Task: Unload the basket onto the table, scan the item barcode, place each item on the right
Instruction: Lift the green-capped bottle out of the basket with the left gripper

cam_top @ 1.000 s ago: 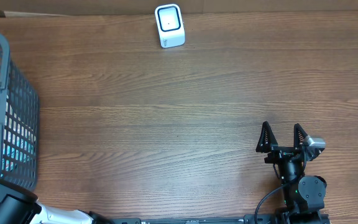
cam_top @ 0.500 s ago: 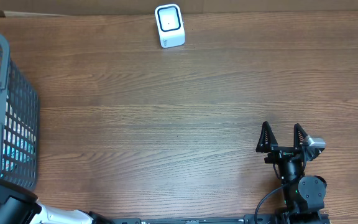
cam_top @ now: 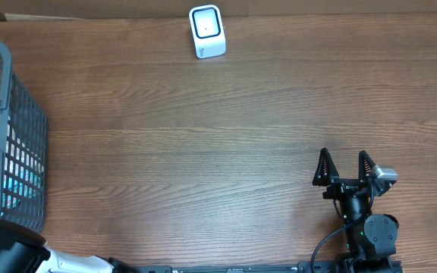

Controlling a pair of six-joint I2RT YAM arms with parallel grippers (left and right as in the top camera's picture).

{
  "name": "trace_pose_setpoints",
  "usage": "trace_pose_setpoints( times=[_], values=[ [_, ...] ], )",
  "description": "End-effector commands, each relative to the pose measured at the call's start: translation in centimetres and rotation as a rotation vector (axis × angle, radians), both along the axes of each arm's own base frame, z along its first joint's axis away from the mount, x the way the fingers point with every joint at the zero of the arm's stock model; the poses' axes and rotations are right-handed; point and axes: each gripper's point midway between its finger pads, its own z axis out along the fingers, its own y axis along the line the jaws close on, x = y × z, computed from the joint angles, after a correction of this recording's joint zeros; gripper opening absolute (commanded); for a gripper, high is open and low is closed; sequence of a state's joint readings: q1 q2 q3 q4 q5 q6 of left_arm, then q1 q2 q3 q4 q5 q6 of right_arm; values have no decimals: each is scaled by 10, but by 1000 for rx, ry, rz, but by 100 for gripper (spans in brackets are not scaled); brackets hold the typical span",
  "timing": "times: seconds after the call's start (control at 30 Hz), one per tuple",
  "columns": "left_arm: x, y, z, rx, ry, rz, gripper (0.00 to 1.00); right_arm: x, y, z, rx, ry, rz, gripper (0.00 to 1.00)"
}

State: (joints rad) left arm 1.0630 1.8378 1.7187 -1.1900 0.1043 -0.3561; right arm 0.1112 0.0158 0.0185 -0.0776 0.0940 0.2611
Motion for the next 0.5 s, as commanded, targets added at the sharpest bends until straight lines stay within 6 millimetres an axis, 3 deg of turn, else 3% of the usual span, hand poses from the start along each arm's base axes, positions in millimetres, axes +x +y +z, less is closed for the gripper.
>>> trace_pose_setpoints(
  times=[0.0,0.17,0.2,0.27,0.33,0.47],
  values=[
    [41,0,68,32,-256,-78,15,0,-2,-3,-4,1,-11,100],
    [84,-20,150,37,-549,-175,6,0,-2,-3,-4,1,-11,100],
    [101,-36,182,31,-654,-233,4,0,-2,-3,-4,1,-11,100],
    [117,-56,214,54,-733,-315,4,0,-2,-3,-4,1,-11,100],
    [129,-77,240,87,-779,-389,5,0,-2,-3,-4,1,-11,100],
    [156,-140,283,145,-845,-567,5,0,-2,-3,-4,1,-11,100]
  ],
)
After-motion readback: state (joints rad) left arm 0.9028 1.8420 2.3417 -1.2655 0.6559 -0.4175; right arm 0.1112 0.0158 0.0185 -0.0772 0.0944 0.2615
